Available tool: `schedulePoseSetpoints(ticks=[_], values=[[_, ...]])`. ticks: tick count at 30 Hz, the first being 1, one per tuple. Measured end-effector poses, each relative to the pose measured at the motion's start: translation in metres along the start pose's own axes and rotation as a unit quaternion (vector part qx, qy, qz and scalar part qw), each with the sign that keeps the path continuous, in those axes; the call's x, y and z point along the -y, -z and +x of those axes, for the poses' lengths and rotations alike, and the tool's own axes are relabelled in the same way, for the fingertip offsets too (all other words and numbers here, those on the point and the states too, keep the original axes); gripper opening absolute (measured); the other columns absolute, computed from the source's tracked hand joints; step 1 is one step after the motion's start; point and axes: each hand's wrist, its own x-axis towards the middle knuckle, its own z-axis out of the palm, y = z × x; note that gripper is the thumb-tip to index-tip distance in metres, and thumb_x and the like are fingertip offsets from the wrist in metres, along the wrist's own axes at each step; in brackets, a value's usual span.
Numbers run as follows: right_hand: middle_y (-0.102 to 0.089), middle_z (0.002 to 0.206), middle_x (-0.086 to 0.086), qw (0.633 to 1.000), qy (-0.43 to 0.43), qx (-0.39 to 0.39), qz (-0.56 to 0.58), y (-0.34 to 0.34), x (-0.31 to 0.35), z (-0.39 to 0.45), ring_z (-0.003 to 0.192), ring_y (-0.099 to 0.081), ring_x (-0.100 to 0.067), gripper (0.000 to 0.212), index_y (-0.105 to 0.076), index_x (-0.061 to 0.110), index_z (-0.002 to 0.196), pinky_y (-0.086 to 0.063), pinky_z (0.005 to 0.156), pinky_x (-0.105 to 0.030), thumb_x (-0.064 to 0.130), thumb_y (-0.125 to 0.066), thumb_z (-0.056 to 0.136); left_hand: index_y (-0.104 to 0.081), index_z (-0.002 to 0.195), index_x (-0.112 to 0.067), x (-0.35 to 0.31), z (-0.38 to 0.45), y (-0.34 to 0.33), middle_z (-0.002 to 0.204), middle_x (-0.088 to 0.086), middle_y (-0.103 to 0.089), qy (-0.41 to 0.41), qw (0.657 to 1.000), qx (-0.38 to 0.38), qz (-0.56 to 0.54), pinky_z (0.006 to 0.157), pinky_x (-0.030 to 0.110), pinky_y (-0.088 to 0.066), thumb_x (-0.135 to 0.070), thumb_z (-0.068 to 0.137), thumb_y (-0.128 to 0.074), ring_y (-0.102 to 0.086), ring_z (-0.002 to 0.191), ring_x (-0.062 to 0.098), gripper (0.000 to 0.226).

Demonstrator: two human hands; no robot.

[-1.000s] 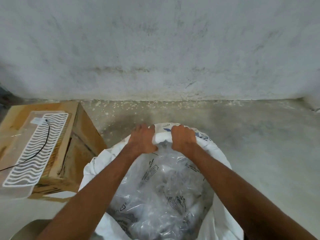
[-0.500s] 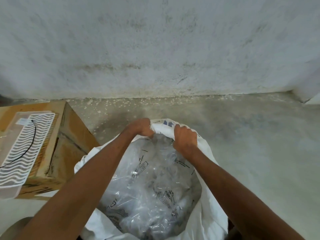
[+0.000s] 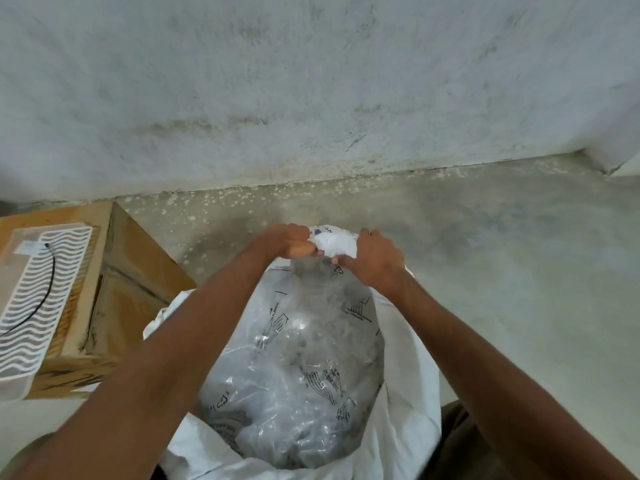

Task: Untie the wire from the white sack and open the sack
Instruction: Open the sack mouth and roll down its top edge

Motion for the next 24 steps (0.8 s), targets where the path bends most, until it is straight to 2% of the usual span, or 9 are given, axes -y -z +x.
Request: schedulePoseSetpoints(ticks=[2, 4, 6, 8, 10, 14, 17, 19, 24], values=[[-0.067, 0.113, -0.009, 0.993, 0.046, -0.009, 0.11, -0.007, -0.013, -0.007, 0.104, -0.065, -0.028, 0.065, -0.062, 0.011, 0.121, -0.049, 0.084, -0.037, 0.065, -0.065, 0.085, -0.059, 0.094, -0.019, 0.001, 0.006, 0.006, 0.104, 0.008, -0.062, -0.013, 0.997, 0.056, -0.047, 0.077, 0.033, -0.04, -0.056, 0.092, -0.056, -0.053, 0.089, 0.021, 0.037], [-0.072, 0.094, -0.005, 0.97, 0.094, 0.02, 0.223, -0.005, -0.03, -0.005, 0.088, -0.066, -0.02, 0.037, -0.072, 0.02, 0.094, -0.049, 0.079, -0.034, 0.056, -0.061, 0.093, -0.059, 0.108, -0.02, 0.006, 0.008, 0.004, 0.11, 0.002, -0.06, -0.039, 0.995, 0.068, -0.065, 0.083, 0.032, -0.042, -0.062, 0.087, -0.063, -0.054, 0.096, 0.02, 0.047], [-0.065, 0.078, 0.001, 0.952, 0.063, 0.092, 0.285, 0.002, -0.04, 0.002, 0.075, -0.058, -0.014, 0.039, -0.066, 0.019, 0.077, -0.043, 0.075, -0.032, 0.051, -0.056, 0.098, -0.056, 0.12, -0.02, 0.011, 0.002, -0.001, 0.118, -0.001, -0.061, -0.066, 0.993, 0.05, -0.088, 0.088, 0.032, -0.045, -0.07, 0.076, -0.07, -0.057, 0.102, 0.018, 0.067], [-0.063, 0.093, 0.005, 0.932, 0.018, 0.167, 0.322, 0.011, -0.041, 0.003, 0.086, -0.058, -0.012, 0.039, -0.068, 0.018, 0.099, -0.04, 0.078, -0.027, 0.054, -0.051, 0.1, -0.053, 0.129, -0.018, 0.014, -0.006, -0.009, 0.117, -0.004, -0.06, -0.074, 0.993, 0.006, -0.09, 0.087, 0.032, -0.045, -0.066, 0.08, -0.068, -0.058, 0.104, 0.018, 0.07], [-0.063, 0.113, 0.004, 0.922, -0.01, 0.186, 0.341, 0.01, -0.039, 0.007, 0.105, -0.059, -0.016, 0.055, -0.065, 0.016, 0.125, -0.041, 0.086, -0.025, 0.061, -0.051, 0.096, -0.049, 0.134, -0.015, 0.022, -0.013, -0.018, 0.116, 0.0, -0.063, -0.064, 0.99, -0.052, -0.116, 0.083, 0.031, -0.044, -0.061, 0.088, -0.063, -0.061, 0.104, 0.023, 0.067], [-0.067, 0.121, -0.003, 0.945, -0.002, 0.067, 0.321, -0.001, -0.031, -0.004, 0.112, -0.061, -0.021, 0.053, -0.063, 0.016, 0.122, -0.044, 0.088, -0.031, 0.057, -0.065, 0.089, -0.047, 0.134, -0.019, 0.047, -0.029, -0.034, 0.115, 0.011, -0.065, -0.041, 0.985, -0.142, -0.086, 0.086, 0.043, -0.051, -0.079, 0.083, -0.047, -0.063, 0.104, 0.034, 0.079], [-0.055, 0.121, -0.006, 0.983, 0.015, -0.081, 0.162, -0.012, -0.032, -0.03, 0.111, -0.053, -0.024, 0.067, -0.047, 0.016, 0.133, -0.043, 0.09, -0.042, 0.058, -0.068, 0.085, -0.044, 0.141, -0.014, 0.049, -0.052, -0.049, 0.124, 0.017, -0.055, 0.011, 0.972, -0.232, -0.041, 0.093, 0.049, -0.045, -0.055, 0.089, -0.062, -0.056, 0.113, 0.039, 0.069], [-0.051, 0.124, -0.006, 0.984, 0.063, -0.163, 0.033, -0.016, -0.033, -0.05, 0.113, -0.05, -0.027, 0.066, -0.044, 0.018, 0.139, -0.04, 0.093, -0.045, 0.05, -0.067, 0.086, -0.048, 0.14, -0.011, 0.043, -0.073, -0.056, 0.123, 0.019, -0.054, 0.011, 0.959, -0.284, -0.026, 0.089, 0.051, -0.045, -0.042, 0.086, -0.07, -0.056, 0.111, 0.041, 0.066], [-0.048, 0.138, -0.009, 0.974, 0.118, -0.179, -0.072, -0.019, -0.021, -0.106, 0.129, -0.045, -0.034, 0.063, -0.045, 0.023, 0.141, -0.036, 0.105, -0.05, 0.036, -0.069, 0.084, -0.05, 0.136, -0.012, 0.037, -0.132, -0.079, 0.124, 0.017, -0.053, 0.033, 0.947, -0.318, -0.033, 0.092, 0.052, -0.045, -0.03, 0.082, -0.071, -0.054, 0.113, 0.041, 0.06]])
